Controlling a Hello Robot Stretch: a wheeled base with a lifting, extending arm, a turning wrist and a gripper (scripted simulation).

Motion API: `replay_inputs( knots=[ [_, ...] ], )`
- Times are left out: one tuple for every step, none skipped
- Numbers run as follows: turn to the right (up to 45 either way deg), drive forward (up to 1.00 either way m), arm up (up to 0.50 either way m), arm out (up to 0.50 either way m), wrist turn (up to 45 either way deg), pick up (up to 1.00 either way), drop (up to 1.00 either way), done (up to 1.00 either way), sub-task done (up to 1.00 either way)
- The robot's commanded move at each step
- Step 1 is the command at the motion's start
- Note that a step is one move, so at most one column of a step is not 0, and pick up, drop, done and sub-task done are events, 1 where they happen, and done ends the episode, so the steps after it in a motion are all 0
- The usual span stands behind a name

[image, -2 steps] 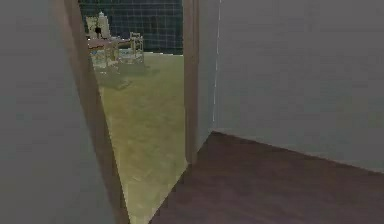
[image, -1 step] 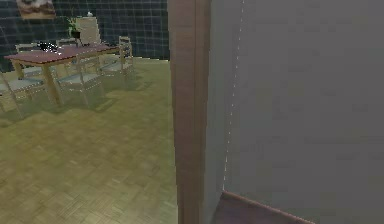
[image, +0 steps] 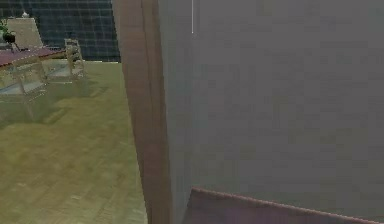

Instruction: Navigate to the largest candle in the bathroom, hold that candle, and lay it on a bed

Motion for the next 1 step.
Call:
replay_inputs(
  knots=[
    [0.0,0.25,0.00,0.00,0.0,0.00,0.00,0.00,0.00]
  ],
)
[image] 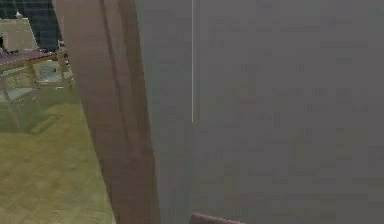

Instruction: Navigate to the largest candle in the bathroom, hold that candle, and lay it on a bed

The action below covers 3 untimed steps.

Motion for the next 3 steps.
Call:
replay_inputs(
  knots=[
    [-45.0,0.00,0.00,0.00,0.0,0.00,0.00,0.00,0.00],
    [-27.0,0.00,0.00,0.00,0.0,0.00,0.00,0.00,0.00],
    [-3.0,0.00,0.00,0.00,0.0,0.00,0.00,0.00,0.00]
  ],
)
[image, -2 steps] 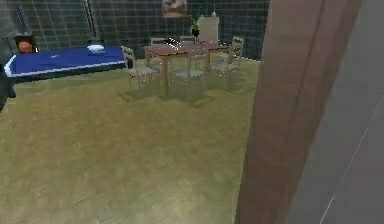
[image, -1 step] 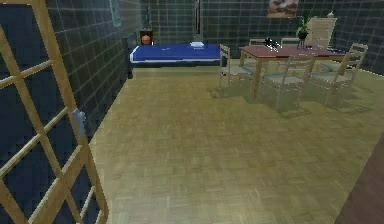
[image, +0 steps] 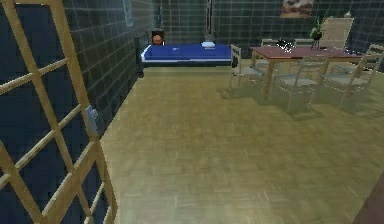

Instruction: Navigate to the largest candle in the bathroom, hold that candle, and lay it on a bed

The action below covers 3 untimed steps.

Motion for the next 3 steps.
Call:
replay_inputs(
  knots=[
    [0.0,1.00,0.00,0.00,0.0,0.00,0.00,0.00,0.00],
    [0.0,1.00,0.00,0.00,0.0,0.00,0.00,0.00,0.00],
    [0.0,1.00,0.00,0.00,0.0,0.00,0.00,0.00,0.00]
  ],
)
